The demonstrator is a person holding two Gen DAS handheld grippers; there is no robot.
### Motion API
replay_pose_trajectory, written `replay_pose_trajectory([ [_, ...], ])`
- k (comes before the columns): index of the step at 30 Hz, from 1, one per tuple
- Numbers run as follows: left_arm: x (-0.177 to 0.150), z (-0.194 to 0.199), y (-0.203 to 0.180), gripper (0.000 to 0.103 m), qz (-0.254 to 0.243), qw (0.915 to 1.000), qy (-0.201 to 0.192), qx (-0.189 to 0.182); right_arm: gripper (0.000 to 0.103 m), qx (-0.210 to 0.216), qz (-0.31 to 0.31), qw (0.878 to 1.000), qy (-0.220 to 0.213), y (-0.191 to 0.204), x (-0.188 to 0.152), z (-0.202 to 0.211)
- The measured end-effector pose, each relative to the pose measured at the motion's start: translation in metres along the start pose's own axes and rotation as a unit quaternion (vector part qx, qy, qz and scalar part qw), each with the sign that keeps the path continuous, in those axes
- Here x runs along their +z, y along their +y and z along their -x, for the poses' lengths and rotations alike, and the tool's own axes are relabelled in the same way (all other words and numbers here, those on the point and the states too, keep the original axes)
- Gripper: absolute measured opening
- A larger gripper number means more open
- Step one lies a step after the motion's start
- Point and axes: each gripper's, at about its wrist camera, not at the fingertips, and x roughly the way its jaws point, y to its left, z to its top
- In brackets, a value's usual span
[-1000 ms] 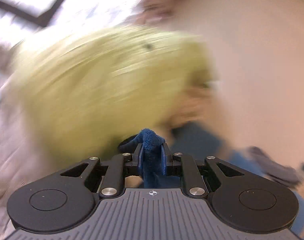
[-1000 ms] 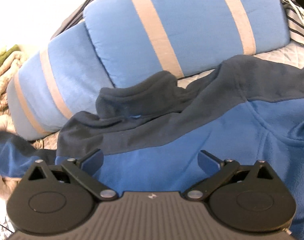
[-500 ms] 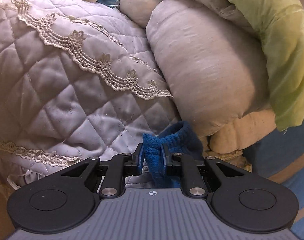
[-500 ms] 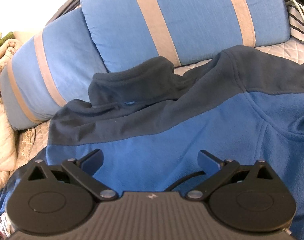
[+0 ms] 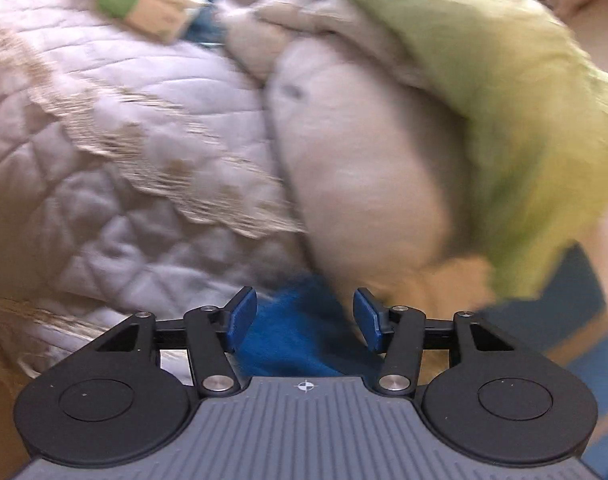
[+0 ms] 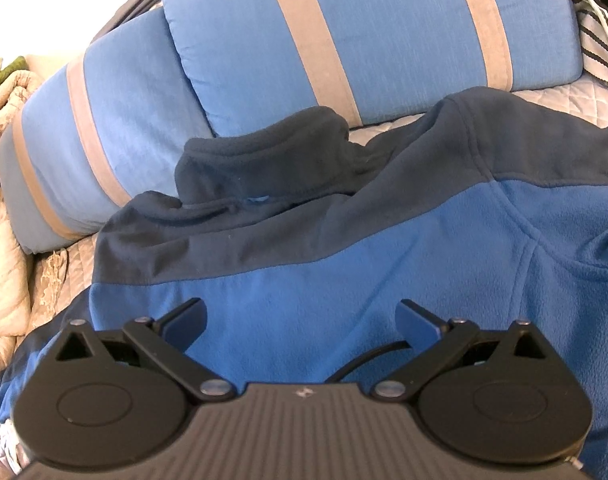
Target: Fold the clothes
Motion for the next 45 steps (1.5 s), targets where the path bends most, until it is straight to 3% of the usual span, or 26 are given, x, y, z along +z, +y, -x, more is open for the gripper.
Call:
replay_pose_trajectory([
  [5,-0.025,0.015,-0.041,0.053,-0.048,0.9938,0.072,-0.07,0.102,-0.003,-0.004,1.0,0.002,-0.002,0.0,0.0],
  [8,-0.049,0.017,-0.046,0.053,-0.031,0.9871,0.12,-0.101,0.102,-0.004,-0.006,1.0,0.003,-0.003,0.0,0.0],
  [12,-0.084,0.007,-0.038,0.052,0.009,0.9769,0.189,-0.099,0.102,-0.004,-0.007,1.0,0.006,-0.003,0.0,0.0],
  [16,-0.107,-0.003,-0.028,0.051,0.034,0.9718,0.218,-0.082,0.102,-0.003,-0.004,1.0,0.008,-0.003,0.0,0.0],
  [22,-0.126,-0.018,-0.021,0.048,0.067,0.9679,0.232,-0.069,0.102,-0.001,-0.006,1.0,0.012,-0.003,0.0,-0.001],
  [24,-0.125,-0.023,-0.022,0.016,0.075,0.9663,0.236,-0.071,0.102,-0.001,-0.007,1.0,0.014,-0.004,0.0,-0.001],
  [27,-0.117,-0.026,-0.027,0.008,0.072,0.9676,0.227,-0.082,0.102,-0.005,-0.01,1.0,0.019,-0.005,0.0,-0.003],
  [30,-0.098,-0.019,-0.04,0.008,0.039,0.9739,0.201,-0.098,0.102,-0.008,-0.016,1.0,0.023,-0.007,0.0,-0.004],
  [35,-0.073,-0.019,-0.053,0.007,-0.003,0.9774,0.184,-0.104,0.102,-0.008,-0.016,0.999,0.026,-0.007,-0.001,-0.004],
  [38,-0.073,-0.022,-0.061,0.007,-0.042,0.9789,0.174,-0.099,0.102,-0.009,-0.017,0.999,0.027,-0.007,0.0,-0.005],
  [43,-0.083,-0.033,-0.065,0.012,-0.053,0.9819,0.17,-0.066,0.102,-0.008,-0.02,0.999,0.027,-0.008,0.001,-0.005],
  [45,-0.084,-0.029,-0.063,0.036,-0.056,0.983,0.167,-0.05,0.102,-0.007,-0.021,0.999,0.027,-0.008,0.001,-0.005],
])
